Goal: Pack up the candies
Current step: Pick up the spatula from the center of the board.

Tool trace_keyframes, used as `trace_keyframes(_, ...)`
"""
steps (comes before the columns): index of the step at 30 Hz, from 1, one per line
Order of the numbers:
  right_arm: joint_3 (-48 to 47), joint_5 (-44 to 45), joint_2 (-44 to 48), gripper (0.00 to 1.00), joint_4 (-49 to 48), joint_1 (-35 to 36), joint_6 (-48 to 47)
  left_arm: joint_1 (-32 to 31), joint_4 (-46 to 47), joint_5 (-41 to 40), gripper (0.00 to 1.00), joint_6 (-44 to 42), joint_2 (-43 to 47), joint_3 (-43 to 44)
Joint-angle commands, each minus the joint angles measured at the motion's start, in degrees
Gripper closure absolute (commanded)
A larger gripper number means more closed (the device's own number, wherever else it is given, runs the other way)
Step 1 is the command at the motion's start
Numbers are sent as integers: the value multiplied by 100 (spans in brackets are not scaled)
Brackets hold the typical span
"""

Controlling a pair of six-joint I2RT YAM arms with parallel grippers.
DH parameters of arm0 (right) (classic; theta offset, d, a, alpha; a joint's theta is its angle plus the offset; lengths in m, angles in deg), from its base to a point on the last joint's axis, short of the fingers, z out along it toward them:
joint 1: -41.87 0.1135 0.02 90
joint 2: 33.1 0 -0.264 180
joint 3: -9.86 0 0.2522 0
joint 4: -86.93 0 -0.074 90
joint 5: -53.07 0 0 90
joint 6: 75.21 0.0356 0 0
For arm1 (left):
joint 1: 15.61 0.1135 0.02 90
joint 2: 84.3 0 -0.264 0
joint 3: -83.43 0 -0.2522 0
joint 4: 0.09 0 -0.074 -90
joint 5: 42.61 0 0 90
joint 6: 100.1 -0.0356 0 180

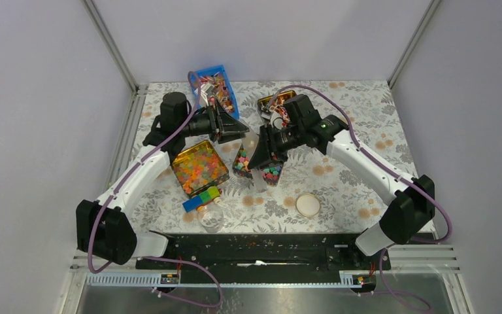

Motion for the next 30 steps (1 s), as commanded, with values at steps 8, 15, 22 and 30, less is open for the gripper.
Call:
trace_keyframes(8, 245, -257, 177, 100, -148, 4, -84, -397, 536, 62, 86, 319, 139, -249)
trace_keyframes(15, 448, 708, 531, 21, -134, -3, -166, -397, -749, -831, 100, 14, 539, -98)
trace_keyframes(22, 370, 2004, 1031, 0, 281, 24, -782, -385, -3063, -2621, 100, -363, 692, 652)
trace_keyframes(30, 32, 3459, 1182, 0, 980, 820, -1980, -249, -4491, -3201, 100, -163, 309, 1166)
